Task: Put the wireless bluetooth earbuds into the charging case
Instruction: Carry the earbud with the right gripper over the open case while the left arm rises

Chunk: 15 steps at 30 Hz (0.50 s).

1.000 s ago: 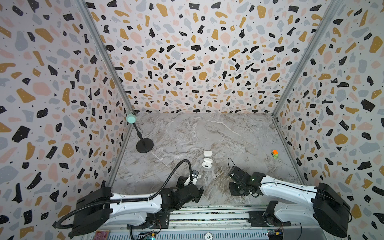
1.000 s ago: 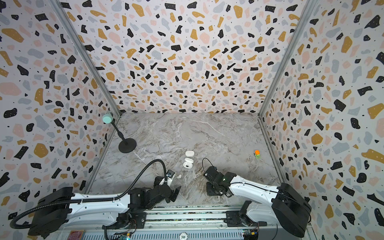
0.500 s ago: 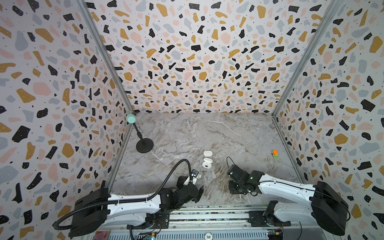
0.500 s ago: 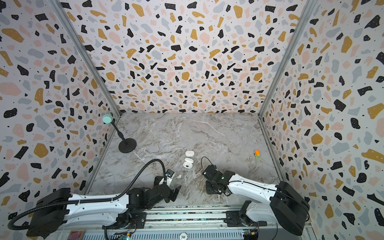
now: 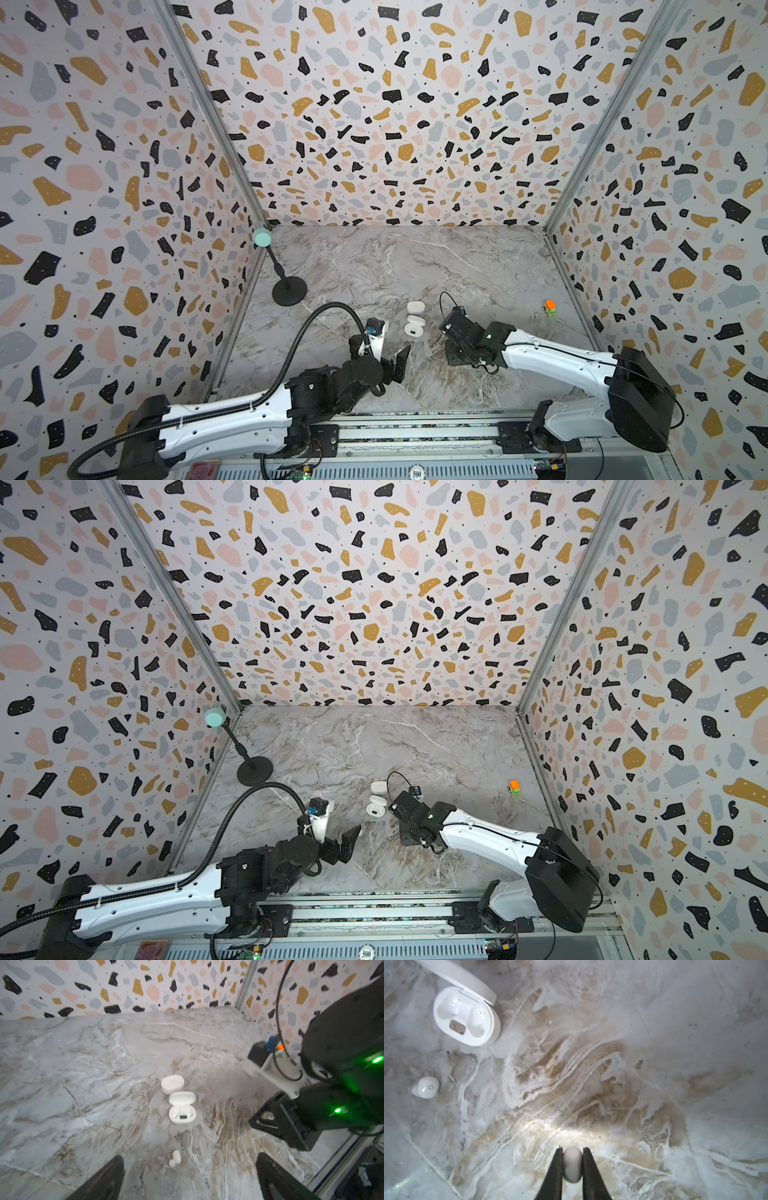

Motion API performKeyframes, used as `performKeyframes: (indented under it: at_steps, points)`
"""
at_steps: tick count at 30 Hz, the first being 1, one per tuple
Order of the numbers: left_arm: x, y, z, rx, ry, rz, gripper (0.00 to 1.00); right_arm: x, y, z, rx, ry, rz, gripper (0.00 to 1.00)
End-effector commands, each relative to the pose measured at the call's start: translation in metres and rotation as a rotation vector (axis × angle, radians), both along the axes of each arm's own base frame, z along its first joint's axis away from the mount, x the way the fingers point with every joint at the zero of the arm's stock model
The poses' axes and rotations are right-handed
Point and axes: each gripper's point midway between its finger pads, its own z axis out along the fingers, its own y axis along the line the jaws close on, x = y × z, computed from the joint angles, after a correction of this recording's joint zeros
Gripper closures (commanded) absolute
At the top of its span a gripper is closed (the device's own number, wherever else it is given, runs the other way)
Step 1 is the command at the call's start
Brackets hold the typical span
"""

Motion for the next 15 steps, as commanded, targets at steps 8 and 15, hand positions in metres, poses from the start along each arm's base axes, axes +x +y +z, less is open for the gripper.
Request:
performKeyframes:
  at_steps: [8, 15]
  points:
    - [0.037, 0.061, 0.060, 0.219, -0.197, 0.200, 0.00, 0.043, 0.032, 0.021, -0.089, -0.102, 0.047, 0.92]
    - [0.047, 0.102, 0.057, 0.188, -0.276, 0.334, 0.00, 0.055, 0.059, 0.018, -0.112, -0.103, 0.087, 0.93]
